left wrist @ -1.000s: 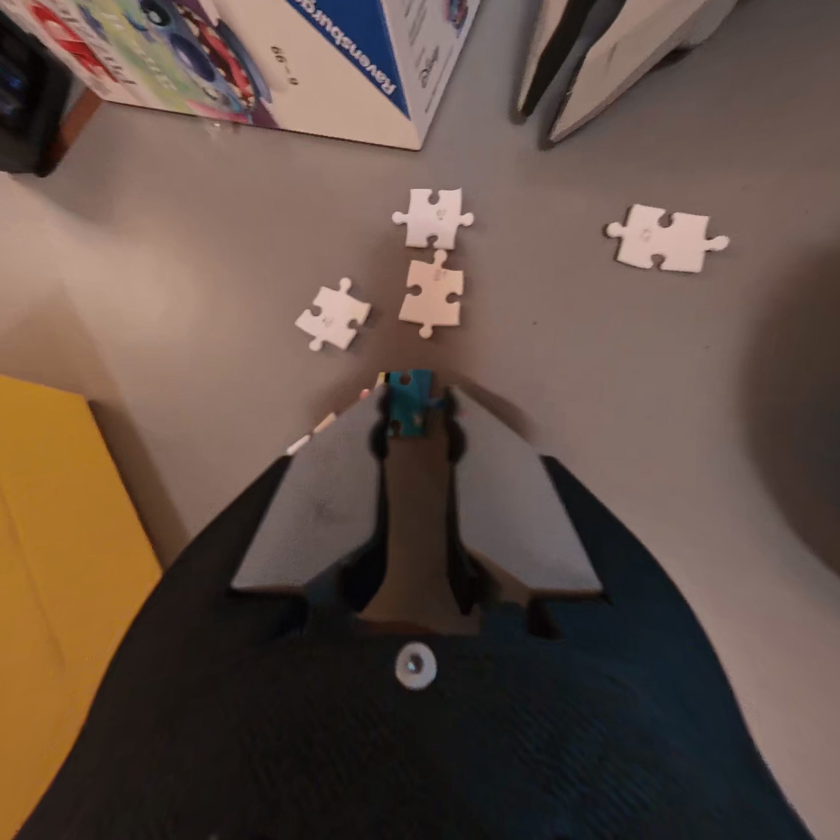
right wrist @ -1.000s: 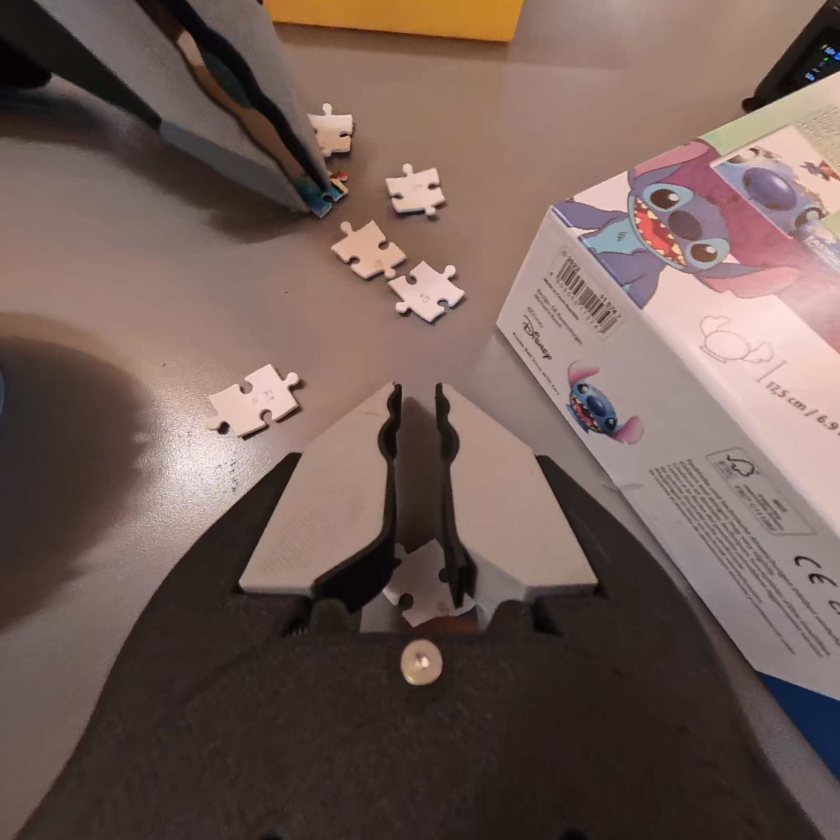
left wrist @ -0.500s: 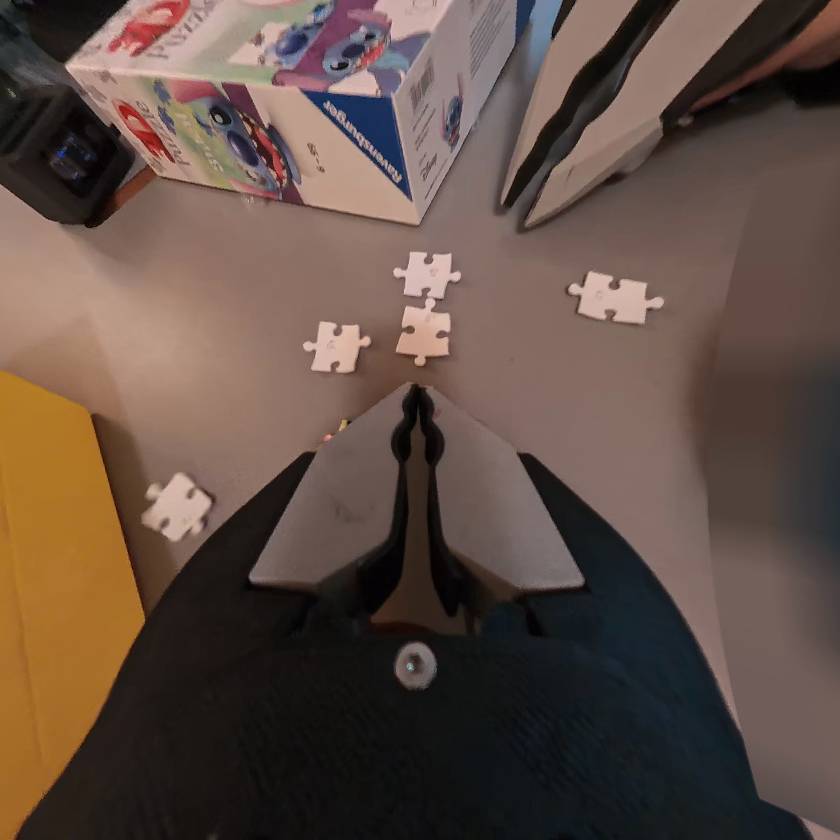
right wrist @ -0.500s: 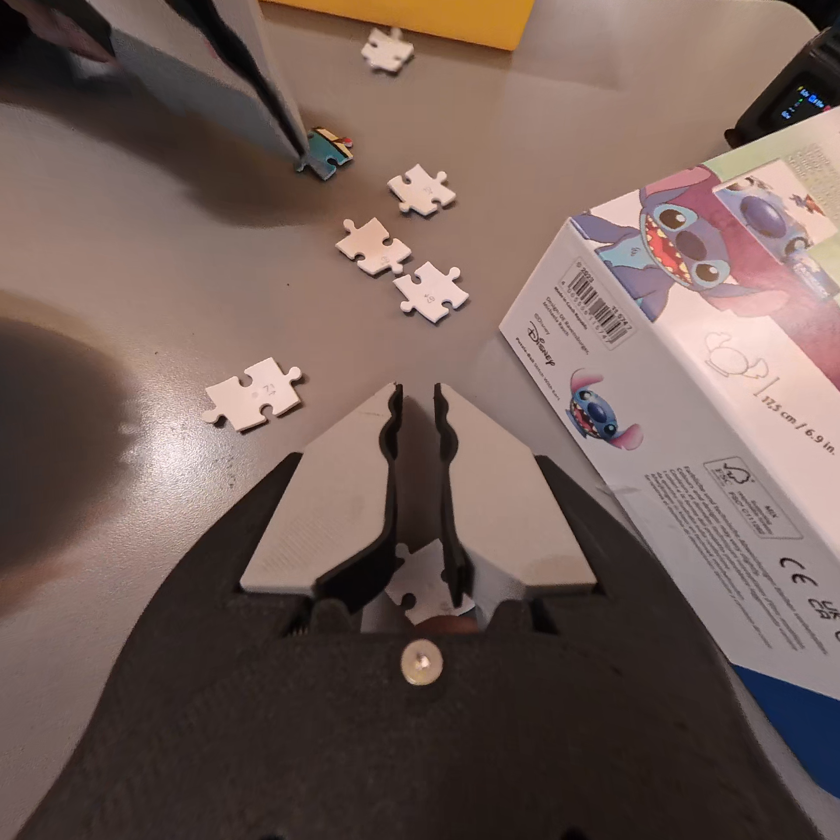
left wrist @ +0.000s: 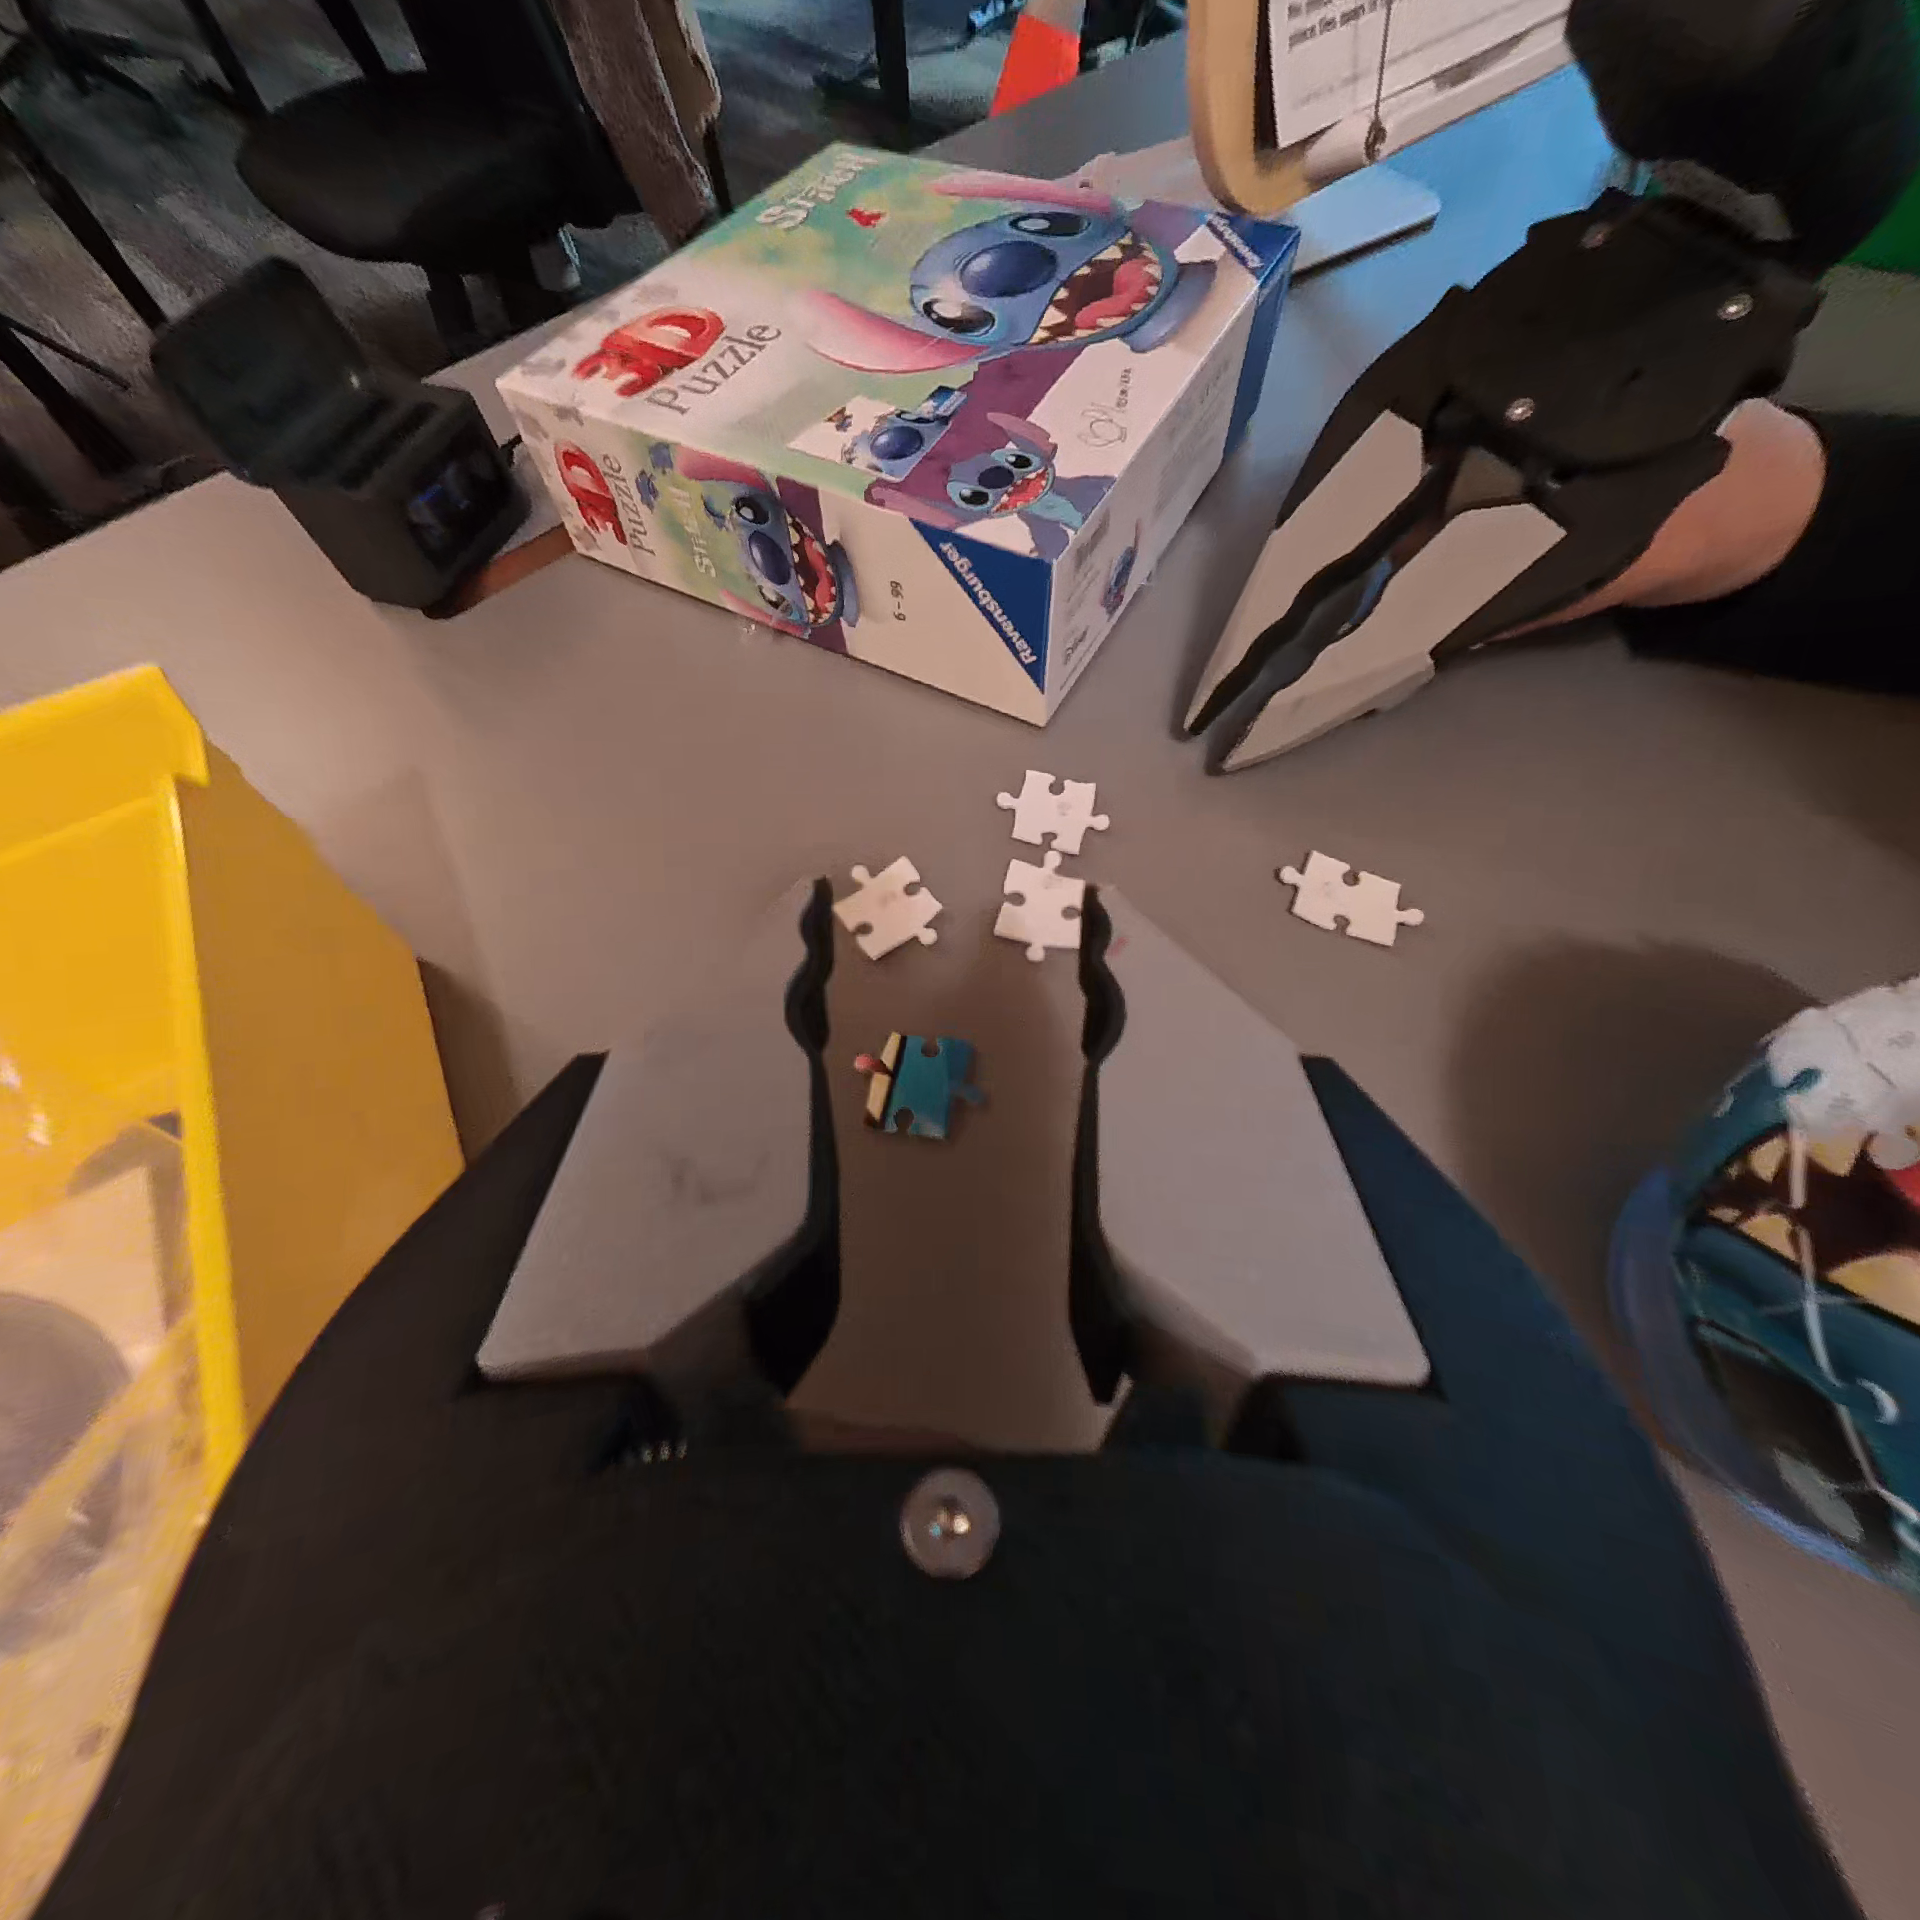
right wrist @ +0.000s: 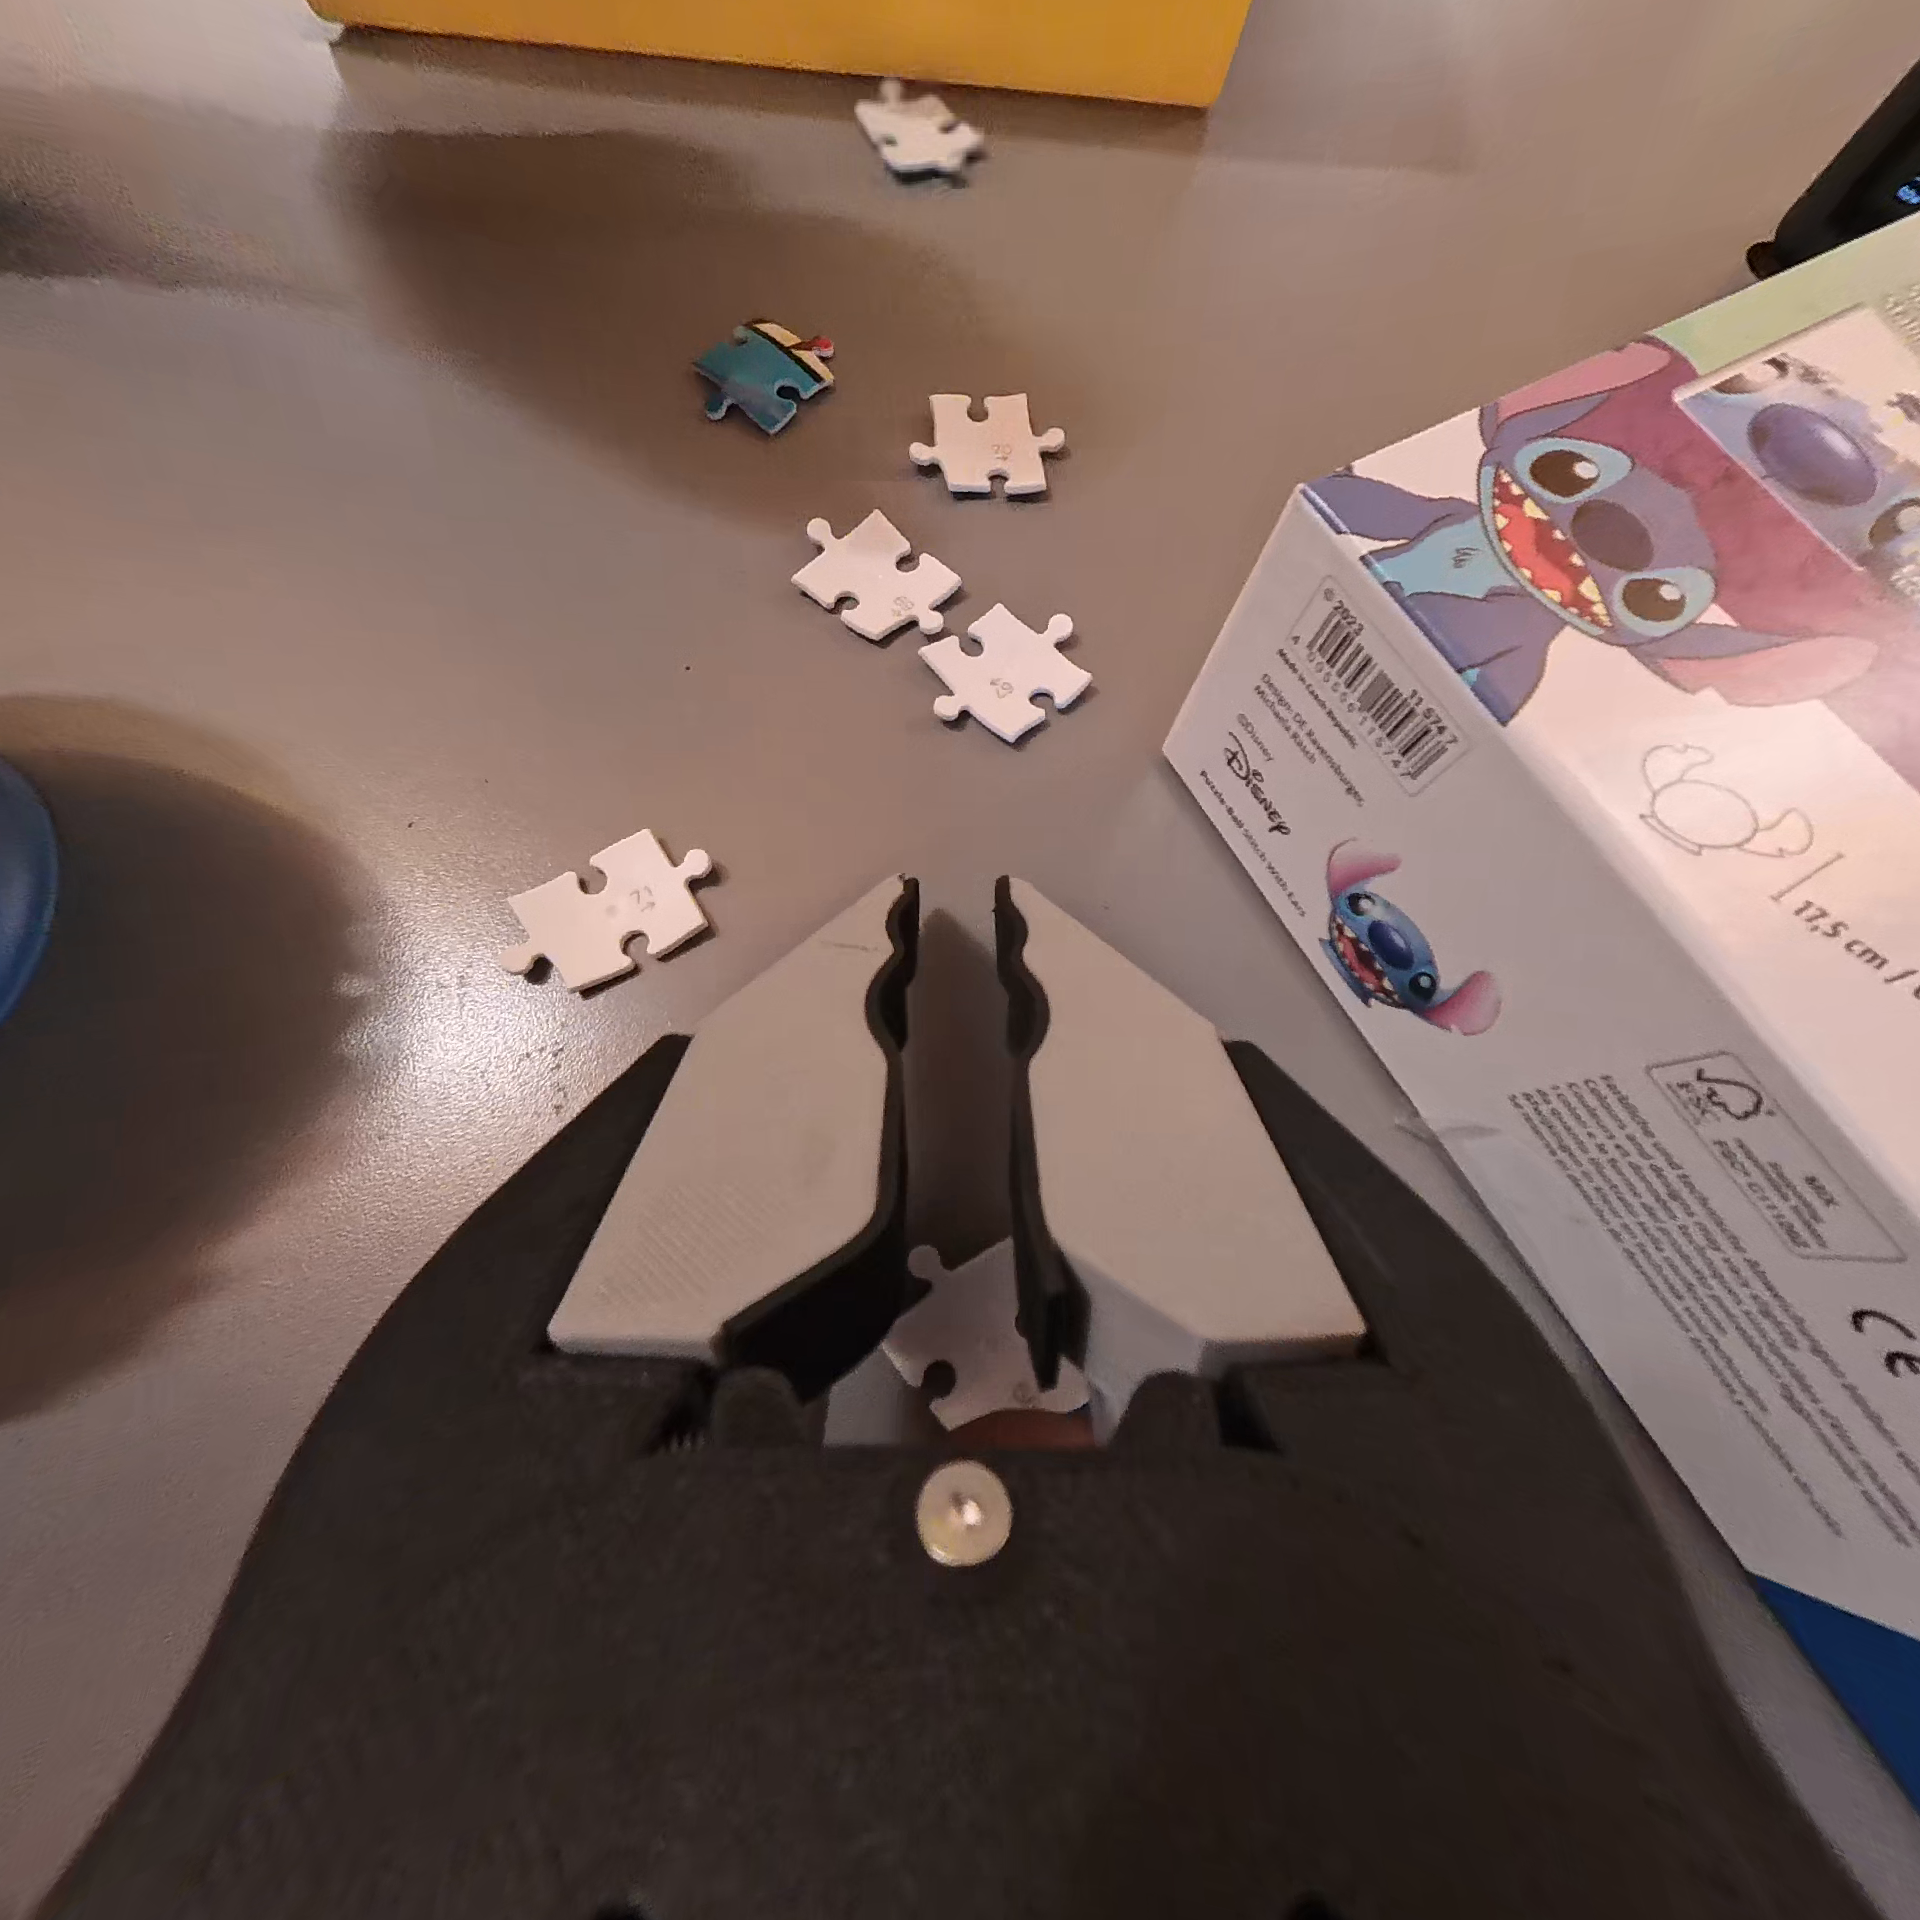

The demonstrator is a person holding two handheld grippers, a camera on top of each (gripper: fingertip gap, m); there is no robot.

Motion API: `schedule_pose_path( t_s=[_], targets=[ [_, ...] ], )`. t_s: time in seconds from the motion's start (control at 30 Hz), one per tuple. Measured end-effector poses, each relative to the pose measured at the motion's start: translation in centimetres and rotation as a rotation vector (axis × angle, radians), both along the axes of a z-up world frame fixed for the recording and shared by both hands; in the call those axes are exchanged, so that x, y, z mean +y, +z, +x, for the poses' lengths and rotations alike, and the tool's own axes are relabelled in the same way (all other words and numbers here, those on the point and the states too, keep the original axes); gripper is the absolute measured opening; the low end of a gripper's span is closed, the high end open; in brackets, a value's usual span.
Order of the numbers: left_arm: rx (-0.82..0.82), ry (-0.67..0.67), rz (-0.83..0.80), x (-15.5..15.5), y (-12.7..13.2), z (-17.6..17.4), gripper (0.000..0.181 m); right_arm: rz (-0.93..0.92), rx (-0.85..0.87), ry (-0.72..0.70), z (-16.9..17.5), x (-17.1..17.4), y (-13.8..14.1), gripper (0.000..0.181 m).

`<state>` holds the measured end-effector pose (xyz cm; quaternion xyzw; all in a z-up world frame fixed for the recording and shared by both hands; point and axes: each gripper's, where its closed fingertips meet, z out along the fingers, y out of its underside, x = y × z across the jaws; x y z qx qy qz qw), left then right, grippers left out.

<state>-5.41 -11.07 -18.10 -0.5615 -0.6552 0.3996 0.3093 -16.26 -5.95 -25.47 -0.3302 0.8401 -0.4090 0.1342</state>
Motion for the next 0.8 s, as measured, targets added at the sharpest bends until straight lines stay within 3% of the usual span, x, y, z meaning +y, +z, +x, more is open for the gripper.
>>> schedule_pose_path(
  t_s=[0.1,0.17,0.23,0.27,0.3,0.33,0.43,0.53,0.57,0.63,0.73,0.8],
  targets=[
    [-0.114,-0.07,-0.006,1.1,0.5,-0.1,0.047,0.003,0.008,0.006,0.1,0.1,-0.1,0.011],
    [-0.278,-0.088,0.003,0.8,-2.2,0.0,0.058,0.001,0.011,0.008,0.1,0.1,-0.1,0.011],
    [-0.454,-0.087,0.008,-0.2,-6.4,0.5,0.052,-0.006,0.011,0.007,0.1,0.1,-0.1,0.011],
    [-0.436,-0.078,0.013,-1.0,-8.1,0.0,0.02,-0.012,0.011,0.006,0.1,0.1,0.0,0.011],
    [-0.337,-0.078,0.089,-0.9,-8.4,-0.9,0.024,-0.019,0.012,0.004,0.1,0.1,0.1,0.011],
    [-0.354,-0.091,0.11,-0.9,-8.6,-0.5,0.024,-0.025,0.013,0.003,0.1,0.0,0.1,0.011],
    [-0.434,-0.127,0.048,-0.3,-9.0,0.5,0.024,-0.024,0.02,0.003,0.1,0.0,0.1,0.01],
    [-0.371,-0.128,0.03,-0.3,-8.8,0.3,0.023,-0.03,0.019,0.004,0.1,0.1,0.1,0.01],
    [-0.315,-0.132,0.032,0.0,-8.4,0.2,0.023,-0.045,0.012,0.006,0.2,0.0,0.4,0.01],
    [-0.122,-0.172,0.098,1.1,-4.9,-0.8,0.023,-0.1,-0.046,0.028,1.1,0.0,1.8,0.013],
    [0.285,-0.411,0.479,5.3,3.3,-1.5,0.022,-0.192,-0.174,0.122,4.0,0.7,5.9,0.024],
    [0.473,-0.587,0.747,7.1,7.0,-0.7,0.022,-0.277,-0.241,0.172,6.0,1.1,9.6,0.027]
  ],
)
